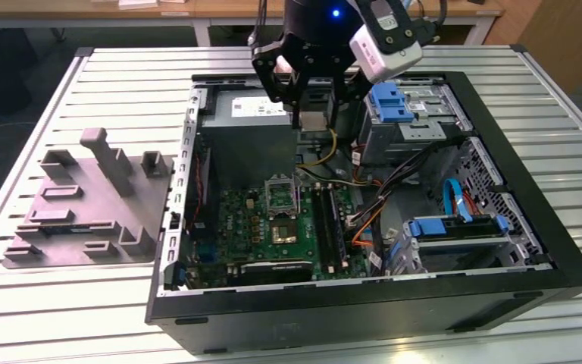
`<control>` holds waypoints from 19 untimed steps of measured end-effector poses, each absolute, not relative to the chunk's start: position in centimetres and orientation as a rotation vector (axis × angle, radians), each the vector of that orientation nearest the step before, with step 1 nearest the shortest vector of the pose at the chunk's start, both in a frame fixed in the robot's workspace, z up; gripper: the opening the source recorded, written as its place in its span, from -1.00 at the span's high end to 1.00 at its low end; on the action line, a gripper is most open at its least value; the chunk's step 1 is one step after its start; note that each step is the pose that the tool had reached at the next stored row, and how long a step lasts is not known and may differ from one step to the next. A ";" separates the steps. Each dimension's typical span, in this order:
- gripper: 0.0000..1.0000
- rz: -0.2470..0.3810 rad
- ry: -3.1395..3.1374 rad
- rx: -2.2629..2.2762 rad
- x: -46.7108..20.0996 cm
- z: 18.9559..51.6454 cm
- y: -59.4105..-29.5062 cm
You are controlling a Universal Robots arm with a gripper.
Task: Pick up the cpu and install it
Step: 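Place the cpu into insertion slot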
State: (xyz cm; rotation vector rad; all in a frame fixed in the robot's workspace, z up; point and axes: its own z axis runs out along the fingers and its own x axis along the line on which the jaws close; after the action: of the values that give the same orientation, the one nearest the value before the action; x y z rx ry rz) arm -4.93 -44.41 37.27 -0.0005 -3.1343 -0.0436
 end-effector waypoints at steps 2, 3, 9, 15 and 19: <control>0.05 -0.044 -3.134 0.000 -4.9 37.3 -44.4; 0.05 -0.044 -3.134 0.000 -4.9 37.3 -44.4; 0.05 -0.044 -3.134 0.000 -4.9 37.2 -44.5; 0.05 -0.044 -3.134 0.000 -4.9 37.2 -44.7; 0.05 -0.044 -3.134 -0.001 -4.9 37.1 -44.8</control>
State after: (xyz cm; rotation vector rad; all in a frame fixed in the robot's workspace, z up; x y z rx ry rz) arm -4.93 -44.78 37.05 -0.0006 -3.1344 -0.0445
